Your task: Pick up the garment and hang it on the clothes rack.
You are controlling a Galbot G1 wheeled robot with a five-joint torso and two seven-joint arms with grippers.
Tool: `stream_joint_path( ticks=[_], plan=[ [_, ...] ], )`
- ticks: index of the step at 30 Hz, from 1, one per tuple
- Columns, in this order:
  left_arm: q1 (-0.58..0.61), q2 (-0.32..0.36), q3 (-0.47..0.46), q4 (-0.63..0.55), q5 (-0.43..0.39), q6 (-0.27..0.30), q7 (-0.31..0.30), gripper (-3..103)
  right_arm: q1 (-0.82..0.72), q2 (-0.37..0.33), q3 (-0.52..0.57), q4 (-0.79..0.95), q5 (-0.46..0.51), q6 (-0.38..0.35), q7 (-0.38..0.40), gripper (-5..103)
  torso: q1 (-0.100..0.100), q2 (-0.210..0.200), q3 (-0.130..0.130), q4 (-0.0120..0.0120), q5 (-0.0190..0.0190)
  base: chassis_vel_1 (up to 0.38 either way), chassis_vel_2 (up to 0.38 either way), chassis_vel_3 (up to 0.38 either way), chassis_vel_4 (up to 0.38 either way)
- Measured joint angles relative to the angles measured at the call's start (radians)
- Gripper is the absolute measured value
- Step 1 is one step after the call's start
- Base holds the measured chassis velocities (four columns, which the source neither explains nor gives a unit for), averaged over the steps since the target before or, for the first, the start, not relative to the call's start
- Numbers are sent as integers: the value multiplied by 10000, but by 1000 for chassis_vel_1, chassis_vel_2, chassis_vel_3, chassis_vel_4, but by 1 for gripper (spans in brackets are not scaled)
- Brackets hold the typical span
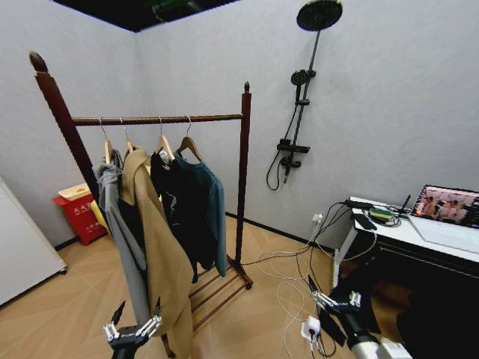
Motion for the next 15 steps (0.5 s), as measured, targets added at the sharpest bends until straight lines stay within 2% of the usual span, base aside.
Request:
stream_joint_path(
  ticks=[4,15],
  plan=[
    [0,1,0,-1,0,0,-1,100,0,0,0,0,0,0,0,100,174,357,183,0,0,0,0,0,0],
    [0,1,0,-1,0,0,-1,100,0,0,0,0,0,0,0,100,247,501,260,-1,-1,0,0,0,0]
  ],
)
